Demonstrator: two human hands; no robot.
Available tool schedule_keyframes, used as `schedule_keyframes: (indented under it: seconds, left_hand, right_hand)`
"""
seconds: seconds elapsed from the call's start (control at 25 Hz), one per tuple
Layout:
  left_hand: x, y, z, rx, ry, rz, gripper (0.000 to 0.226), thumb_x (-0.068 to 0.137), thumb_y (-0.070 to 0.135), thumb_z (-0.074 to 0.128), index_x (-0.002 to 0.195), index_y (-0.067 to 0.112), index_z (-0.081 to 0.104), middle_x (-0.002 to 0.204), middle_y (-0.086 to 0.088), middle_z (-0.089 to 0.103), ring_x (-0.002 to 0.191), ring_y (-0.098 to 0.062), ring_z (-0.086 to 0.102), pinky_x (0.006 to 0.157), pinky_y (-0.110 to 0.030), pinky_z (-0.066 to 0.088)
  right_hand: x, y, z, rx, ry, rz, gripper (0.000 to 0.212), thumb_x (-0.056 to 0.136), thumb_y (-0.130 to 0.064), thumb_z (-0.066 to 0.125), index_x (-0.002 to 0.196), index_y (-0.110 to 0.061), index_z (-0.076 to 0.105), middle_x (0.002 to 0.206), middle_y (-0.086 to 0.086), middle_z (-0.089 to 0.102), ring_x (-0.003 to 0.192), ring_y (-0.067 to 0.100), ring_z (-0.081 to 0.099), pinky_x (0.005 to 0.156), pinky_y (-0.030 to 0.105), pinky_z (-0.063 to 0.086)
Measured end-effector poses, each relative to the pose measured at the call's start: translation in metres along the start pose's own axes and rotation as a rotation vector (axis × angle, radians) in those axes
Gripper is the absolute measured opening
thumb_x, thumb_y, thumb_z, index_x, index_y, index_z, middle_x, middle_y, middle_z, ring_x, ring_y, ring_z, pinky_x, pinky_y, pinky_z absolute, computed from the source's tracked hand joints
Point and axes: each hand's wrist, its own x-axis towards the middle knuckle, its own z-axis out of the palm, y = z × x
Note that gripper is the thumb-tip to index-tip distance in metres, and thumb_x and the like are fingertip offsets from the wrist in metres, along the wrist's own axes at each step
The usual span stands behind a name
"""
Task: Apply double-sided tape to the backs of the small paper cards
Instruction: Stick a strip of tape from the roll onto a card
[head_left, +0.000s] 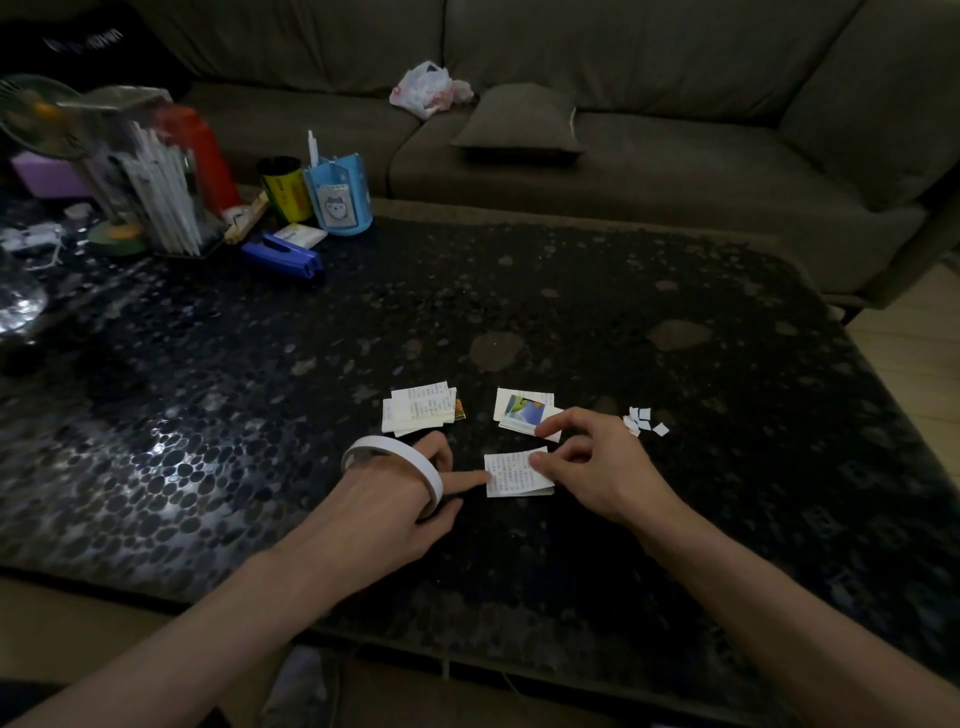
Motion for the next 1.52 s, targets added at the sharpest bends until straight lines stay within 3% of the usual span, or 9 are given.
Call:
schedule_keyframes:
  seconds: [0.36,0.68,1.08,1.52]
  left_hand:
    - [-0.0022,0.0007,0.001,-0.004,0.052,0.029,0.039,0.097,0.04,0.064,0.136,0.048,0.064,0.109,0.011,0.054,0.053,0.006,0.025,0.048,-0.011,0.016]
    - [-0.0019,0.0005,0.0027,0.014,0.08,0.056,0.038,0.092,0.041,0.069,0.13,0.045,0.068,0.104,0.012,0.055,0.053,0.009,0.019,0.048,-0.009,0.011]
    - [0.0017,-0.0016,0.0069,0.009,0.033,0.026,0.045,0.101,0.048,0.049,0.145,0.055,0.049,0.115,0.014,0.045,0.062,0.006,0.031,0.052,-0.011,0.02]
    - [0.0044,0.0018,0.0014,0.035,-0.027,-0.006,0.046,0.103,0.05,0.044,0.148,0.057,0.043,0.121,0.014,0.043,0.062,0.003,0.032,0.052,-0.013,0.022]
  right_hand:
    - [0.0021,0.0027,0.0031,-0.042,0.029,-0.04,0.028,0.091,-0.027,0.08,0.094,-0.045,0.058,0.073,-0.015,0.076,0.079,-0.002,0.072,0.073,0.018,0.052]
    - [0.0,0.002,0.0021,-0.037,0.033,-0.057,0.022,0.092,-0.026,0.08,0.1,-0.039,0.064,0.076,-0.011,0.078,0.079,0.001,0.074,0.08,0.023,0.057]
    - [0.0028,0.0036,0.0019,-0.052,0.036,-0.053,0.021,0.093,-0.026,0.079,0.099,-0.04,0.064,0.08,-0.009,0.077,0.081,0.002,0.073,0.08,0.023,0.056]
    - [0.0073,0.0076,0.0051,-0.077,0.058,-0.07,0.023,0.091,-0.027,0.08,0.094,-0.042,0.062,0.078,-0.011,0.076,0.079,-0.001,0.073,0.079,0.022,0.058]
